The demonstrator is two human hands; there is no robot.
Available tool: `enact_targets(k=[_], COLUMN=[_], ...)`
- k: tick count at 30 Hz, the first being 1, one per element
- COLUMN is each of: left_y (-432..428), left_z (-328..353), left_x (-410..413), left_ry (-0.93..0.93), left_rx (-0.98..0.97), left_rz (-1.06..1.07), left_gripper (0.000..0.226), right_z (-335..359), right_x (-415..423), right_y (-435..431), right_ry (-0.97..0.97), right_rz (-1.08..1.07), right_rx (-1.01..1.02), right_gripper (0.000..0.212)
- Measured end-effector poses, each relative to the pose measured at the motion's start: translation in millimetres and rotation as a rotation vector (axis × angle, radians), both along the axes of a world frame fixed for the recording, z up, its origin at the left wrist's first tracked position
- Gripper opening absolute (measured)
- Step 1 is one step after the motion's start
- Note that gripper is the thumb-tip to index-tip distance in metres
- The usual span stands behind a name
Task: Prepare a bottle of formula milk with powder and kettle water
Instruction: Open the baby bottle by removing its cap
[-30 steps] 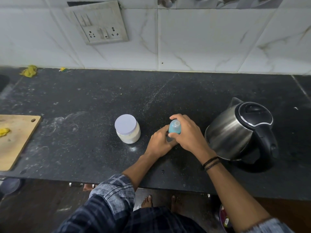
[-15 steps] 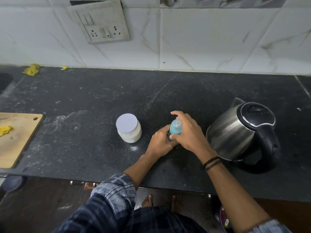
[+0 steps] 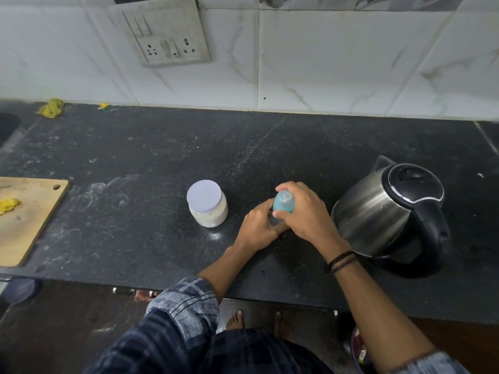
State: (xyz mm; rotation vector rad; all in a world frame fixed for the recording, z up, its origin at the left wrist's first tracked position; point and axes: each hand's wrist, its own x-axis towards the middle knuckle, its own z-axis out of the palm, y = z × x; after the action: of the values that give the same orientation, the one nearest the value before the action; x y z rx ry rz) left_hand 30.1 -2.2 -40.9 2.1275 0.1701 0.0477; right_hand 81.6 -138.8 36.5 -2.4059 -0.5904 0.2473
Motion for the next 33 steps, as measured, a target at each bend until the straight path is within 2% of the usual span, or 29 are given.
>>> enact_targets(k=[5,10,15,18,23,28,33], left_y=[0.1,0.3,0.3,1.7,3.1,1.1,1.0], left_z=[0.6,0.2,-1.5,-4.0,-6.5,-5.5,-4.6], left_x=[0.5,0.5,0.6,1.7,2.4,2.1,1.7], left_ry=[0.000,0.002,0.014,0.019,-0.003,-0.001,0.005], left_rx=[-0.014,-0.006,-0.009,0.009,0.005,0.007,-0.014], left_rz=[-0.003,-0.009,-0.001,-0.012,0.002,0.003,-0.005], left_gripper=[0.063,0.066,0.062,0.053,0.048,0.050,0.055], right_z=[4.2,-1.0,0.8,0.3,3.1,0.4,1.7], right_x=[1.5,-0.8,-2.5,-2.8,-3.9,-4.7,-5.2], right_y=[0.2,-0.3,1.3,1.2,2.8,2.5,4.0], right_ry=[0.036,0.010,0.016,-0.010,-0.019,-0.017,-0.007], right_rz=[0.010,0.017,0.009,0.024,0.001,0.001,-0.016], right_rx=[0.016,-0.025,-0.003,-0.047,0.002,-0.035,0.020], right_gripper=[0.078,0.066,0.081,0.068,0.077,0.063,0.080])
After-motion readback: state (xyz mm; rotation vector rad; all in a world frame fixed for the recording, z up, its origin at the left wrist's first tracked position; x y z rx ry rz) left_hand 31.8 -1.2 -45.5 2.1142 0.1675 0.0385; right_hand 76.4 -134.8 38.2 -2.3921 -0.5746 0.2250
